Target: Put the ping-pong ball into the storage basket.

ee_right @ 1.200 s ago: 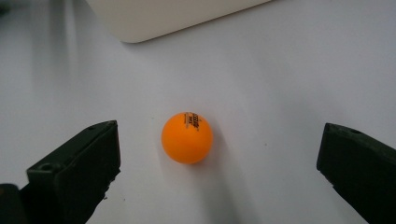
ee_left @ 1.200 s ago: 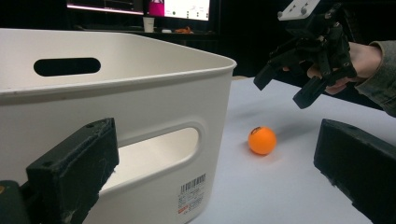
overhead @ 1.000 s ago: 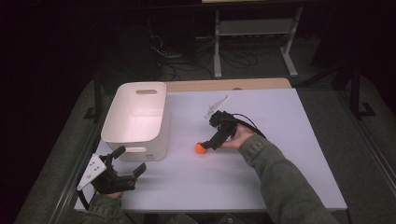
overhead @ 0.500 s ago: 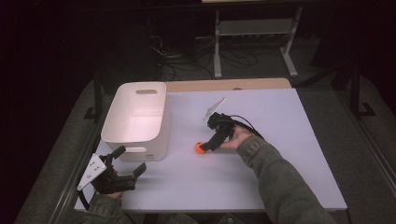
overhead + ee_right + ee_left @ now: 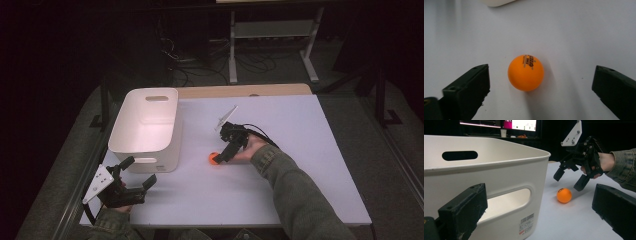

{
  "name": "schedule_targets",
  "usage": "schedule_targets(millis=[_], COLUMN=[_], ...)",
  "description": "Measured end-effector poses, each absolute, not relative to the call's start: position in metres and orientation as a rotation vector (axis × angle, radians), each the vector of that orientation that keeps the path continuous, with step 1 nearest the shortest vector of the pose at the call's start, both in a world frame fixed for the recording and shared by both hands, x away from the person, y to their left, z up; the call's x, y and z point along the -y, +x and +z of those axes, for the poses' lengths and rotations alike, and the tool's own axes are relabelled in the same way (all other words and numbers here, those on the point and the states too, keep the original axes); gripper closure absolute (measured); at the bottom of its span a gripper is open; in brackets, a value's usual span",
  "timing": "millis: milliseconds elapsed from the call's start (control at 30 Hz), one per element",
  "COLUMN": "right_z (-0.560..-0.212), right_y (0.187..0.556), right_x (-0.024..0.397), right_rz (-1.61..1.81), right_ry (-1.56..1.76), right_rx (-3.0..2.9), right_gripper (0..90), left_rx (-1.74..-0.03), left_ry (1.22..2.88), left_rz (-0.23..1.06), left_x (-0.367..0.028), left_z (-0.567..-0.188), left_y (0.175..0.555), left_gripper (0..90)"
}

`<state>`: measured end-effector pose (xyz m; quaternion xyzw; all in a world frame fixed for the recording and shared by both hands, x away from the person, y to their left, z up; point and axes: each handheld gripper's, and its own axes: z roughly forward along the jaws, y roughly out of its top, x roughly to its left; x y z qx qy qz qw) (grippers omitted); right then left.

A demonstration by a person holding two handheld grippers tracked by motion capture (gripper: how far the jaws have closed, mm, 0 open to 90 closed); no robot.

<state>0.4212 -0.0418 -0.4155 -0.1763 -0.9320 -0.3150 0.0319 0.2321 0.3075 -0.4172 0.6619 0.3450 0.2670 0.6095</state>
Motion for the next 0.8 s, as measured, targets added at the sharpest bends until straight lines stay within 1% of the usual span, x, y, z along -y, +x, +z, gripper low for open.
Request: schedule_targets(millis=[33, 233, 433, 667, 800], right_z=[-0.416, -0.419, -0.419, -0.424, -0.426], right_y=[0.422, 0.422, 0.422, 0.421, 0.422], right_x=[0.042, 0.039, 0.034, 0.027, 0.024], right_rz=[-0.965, -0.936, -0.929, -0.878, -0.864], right_ry=[-0.534, -0.524, -0.485, -0.462, -0.439], right_rx=[2.866, 2.861, 2.854, 2.861, 2.865], right_gripper=[4.7, 8.0, 13.7, 22.7, 30.2], left_rx=[-0.797, -0.795, -0.794, -0.795, -0.796], left_ry=[1.528, 1.528, 1.528, 1.527, 1.525], left_rz=[0.617, 0.616, 0.615, 0.614, 0.613], left_x=[-0.307, -0.307, -0.307, -0.307, -0.308], left_z=[-0.417, -0.417, -0.417, -0.417, -0.417], left_y=[0.232, 0.232, 0.232, 0.232, 0.232], left_gripper=[0.0, 0.0, 0.0, 0.0, 0.0])
